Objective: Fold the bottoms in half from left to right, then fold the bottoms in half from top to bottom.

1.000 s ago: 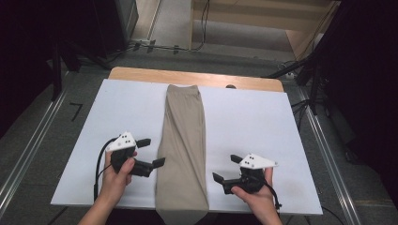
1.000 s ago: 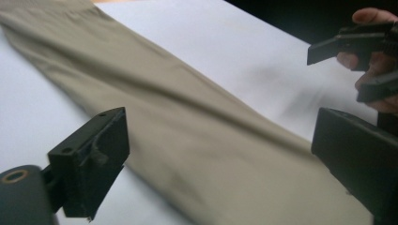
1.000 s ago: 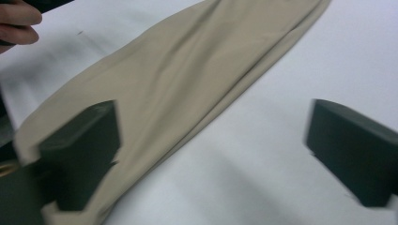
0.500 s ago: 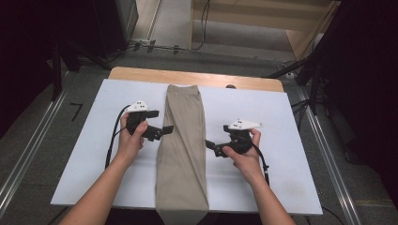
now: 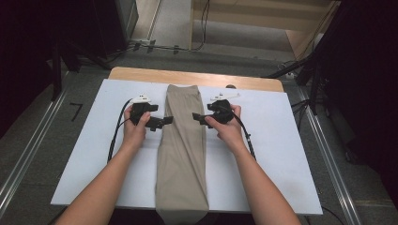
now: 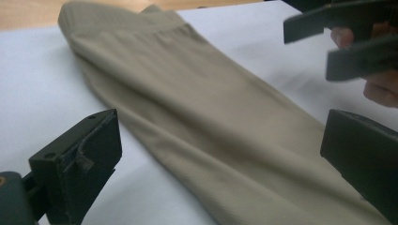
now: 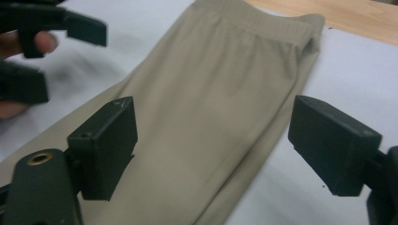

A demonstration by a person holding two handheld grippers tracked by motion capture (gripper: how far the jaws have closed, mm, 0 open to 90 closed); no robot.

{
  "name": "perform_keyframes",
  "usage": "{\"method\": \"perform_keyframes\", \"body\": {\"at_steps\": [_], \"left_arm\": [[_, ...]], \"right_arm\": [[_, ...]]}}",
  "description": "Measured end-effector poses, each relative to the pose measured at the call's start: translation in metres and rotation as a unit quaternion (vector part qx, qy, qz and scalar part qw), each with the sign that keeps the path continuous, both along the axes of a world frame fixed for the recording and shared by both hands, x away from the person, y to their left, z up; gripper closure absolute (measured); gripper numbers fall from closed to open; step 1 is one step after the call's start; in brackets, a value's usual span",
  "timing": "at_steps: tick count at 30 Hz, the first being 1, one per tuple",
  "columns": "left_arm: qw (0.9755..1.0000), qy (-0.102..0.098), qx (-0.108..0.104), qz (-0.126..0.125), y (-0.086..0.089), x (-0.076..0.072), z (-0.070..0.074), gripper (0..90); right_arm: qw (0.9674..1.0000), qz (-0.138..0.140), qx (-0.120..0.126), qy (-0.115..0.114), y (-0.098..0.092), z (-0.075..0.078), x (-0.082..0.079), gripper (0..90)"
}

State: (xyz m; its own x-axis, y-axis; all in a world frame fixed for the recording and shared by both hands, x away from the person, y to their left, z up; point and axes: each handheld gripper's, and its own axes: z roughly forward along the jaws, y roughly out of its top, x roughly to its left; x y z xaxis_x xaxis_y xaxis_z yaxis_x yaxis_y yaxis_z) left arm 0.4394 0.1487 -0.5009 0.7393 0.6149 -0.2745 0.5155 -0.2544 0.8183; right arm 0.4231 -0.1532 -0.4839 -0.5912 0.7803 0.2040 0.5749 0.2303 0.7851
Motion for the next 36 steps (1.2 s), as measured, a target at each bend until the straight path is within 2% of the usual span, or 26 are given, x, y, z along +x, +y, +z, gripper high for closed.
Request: {"method": "perform_keyframes", "body": {"at_steps": [2, 4, 6, 8, 11, 15, 19, 23, 26, 29, 32, 33, 35, 36], "left_arm": [[1.0, -0.004, 0.001, -0.002, -0.001, 0.0, 0.0, 0.0], [0.9999, -0.001, 0.01, -0.009, -0.003, 0.0, -0.002, 0.0], [0.9996, -0.007, 0.022, -0.019, -0.006, -0.001, -0.003, 0.0], [0.999, -0.006, 0.037, -0.024, -0.009, -0.003, -0.004, 0.0], [0.9985, -0.005, 0.047, -0.027, -0.011, -0.005, -0.005, 0.0], [0.9985, -0.01, 0.048, -0.025, -0.012, -0.007, -0.005, 0.0], [0.9981, -0.014, 0.053, -0.026, -0.013, -0.007, -0.006, 0.0], [0.9985, -0.012, 0.049, -0.023, -0.012, -0.007, -0.006, 0.0], [0.9987, -0.01, 0.045, -0.023, -0.012, -0.006, -0.006, 0.0], [0.9989, -0.009, 0.04, -0.023, -0.011, -0.006, -0.006, 0.0], [0.999, -0.01, 0.035, -0.025, -0.01, -0.006, -0.006, 0.0], [0.9991, -0.009, 0.033, -0.024, -0.01, -0.006, -0.006, 0.0], [0.9992, -0.009, 0.031, -0.024, -0.01, -0.005, -0.006, 0.0], [0.9992, -0.008, 0.029, -0.025, -0.01, -0.005, -0.006, 0.0]], "right_arm": [[1.0, -0.005, -0.003, 0.003, 0.003, -0.001, 0.011, 18.4], [0.9999, -0.01, -0.007, 0.004, 0.006, -0.003, 0.019, 25.1], [0.9997, -0.016, -0.016, 0.005, 0.009, -0.006, 0.026, 29.1], [0.9994, -0.024, -0.021, 0.015, 0.012, -0.01, 0.034, 32.0], [0.9986, -0.038, -0.026, 0.024, 0.012, -0.016, 0.045, 36.7], [0.9976, -0.053, -0.028, 0.035, 0.009, -0.019, 0.054, 43.8], [0.9965, -0.061, -0.044, 0.037, 0.007, -0.02, 0.056, 52.4], [0.9956, -0.079, -0.019, 0.047, 0.0, -0.02, 0.061, 56.2], [0.9958, -0.075, -0.011, 0.052, 0.0, -0.022, 0.067, 60.2], [0.9958, -0.075, -0.024, 0.048, 0.004, -0.022, 0.074, 62.0], [0.9955, -0.079, -0.026, 0.045, 0.011, -0.019, 0.082, 65.9], [0.9951, -0.081, -0.031, 0.047, 0.014, -0.018, 0.085, 68.4], [0.9927, -0.097, -0.057, 0.045, 0.018, -0.016, 0.091, 69.6], [0.9922, -0.099, -0.057, 0.05, 0.018, -0.015, 0.095, 69.8]]}}
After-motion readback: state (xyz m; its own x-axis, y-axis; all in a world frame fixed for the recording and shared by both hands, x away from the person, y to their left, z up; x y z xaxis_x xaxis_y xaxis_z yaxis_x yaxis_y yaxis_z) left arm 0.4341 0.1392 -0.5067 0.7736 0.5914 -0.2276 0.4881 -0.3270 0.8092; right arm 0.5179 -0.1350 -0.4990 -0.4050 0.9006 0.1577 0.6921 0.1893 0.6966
